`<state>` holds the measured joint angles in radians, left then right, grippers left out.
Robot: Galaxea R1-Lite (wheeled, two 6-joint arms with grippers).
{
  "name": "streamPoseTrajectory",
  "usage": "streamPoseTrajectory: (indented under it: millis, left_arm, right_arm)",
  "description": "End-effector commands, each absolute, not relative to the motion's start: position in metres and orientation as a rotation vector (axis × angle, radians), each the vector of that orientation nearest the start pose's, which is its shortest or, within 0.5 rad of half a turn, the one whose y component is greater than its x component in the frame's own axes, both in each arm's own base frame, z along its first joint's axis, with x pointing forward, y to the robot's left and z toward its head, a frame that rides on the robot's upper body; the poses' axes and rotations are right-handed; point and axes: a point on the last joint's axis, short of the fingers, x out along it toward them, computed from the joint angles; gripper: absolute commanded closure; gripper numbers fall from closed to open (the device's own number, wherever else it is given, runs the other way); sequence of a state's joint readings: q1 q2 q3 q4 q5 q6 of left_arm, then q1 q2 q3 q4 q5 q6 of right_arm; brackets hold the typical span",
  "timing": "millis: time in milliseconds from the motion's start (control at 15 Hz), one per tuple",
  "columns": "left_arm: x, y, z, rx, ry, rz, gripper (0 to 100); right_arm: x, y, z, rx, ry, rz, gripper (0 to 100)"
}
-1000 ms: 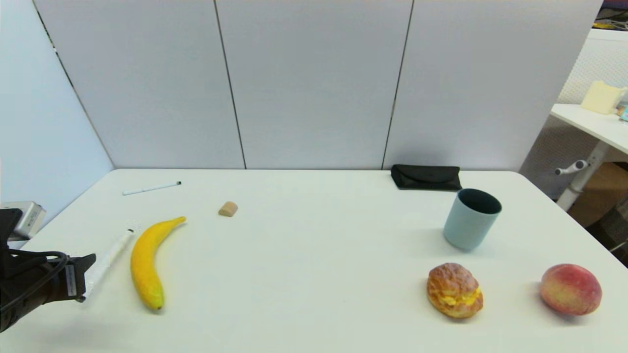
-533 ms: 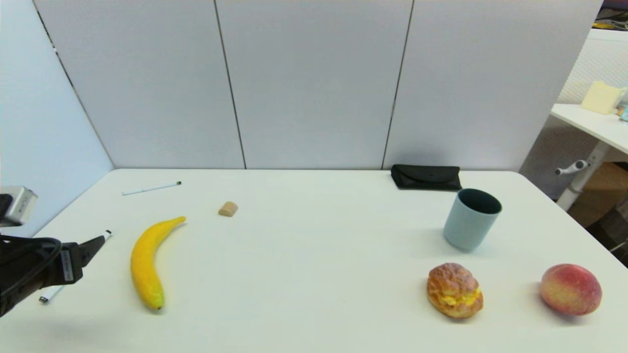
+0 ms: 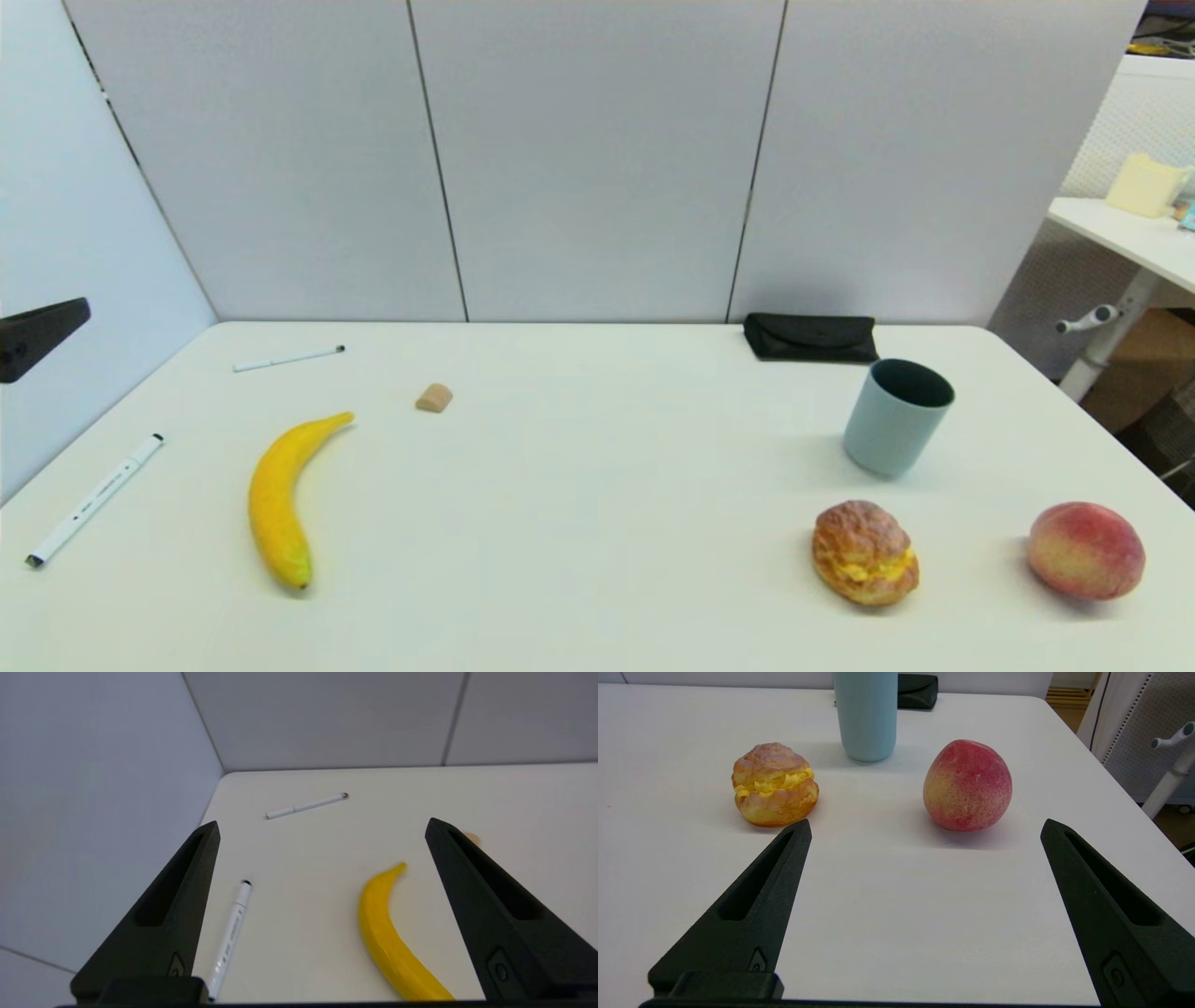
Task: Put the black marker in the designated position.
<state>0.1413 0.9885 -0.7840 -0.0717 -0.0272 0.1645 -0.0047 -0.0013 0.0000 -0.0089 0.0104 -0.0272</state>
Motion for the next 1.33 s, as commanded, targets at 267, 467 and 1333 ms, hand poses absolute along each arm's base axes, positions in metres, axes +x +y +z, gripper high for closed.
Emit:
streamPoseTrajectory:
  millis: [267,467,1333]
  left_arm:
    - [-0.002,-0.002,0.172,0.146,0.13,0.033,0]
    - [-0.008,-0.003,0.127,0.136,0.162,0.012,0]
    - [-0.023,0.0,0.075,0.048,0.001,-0.025,0]
  right_arm:
    - [-0.023,0.0,0.076,-0.028,-0.009,0.006,0]
    - [-0.023,0.0,0.076,-0.028,-0.009,0.006,0]
    - [-0.023,0.0,0.076,-0.028,-0.009,0.008,0]
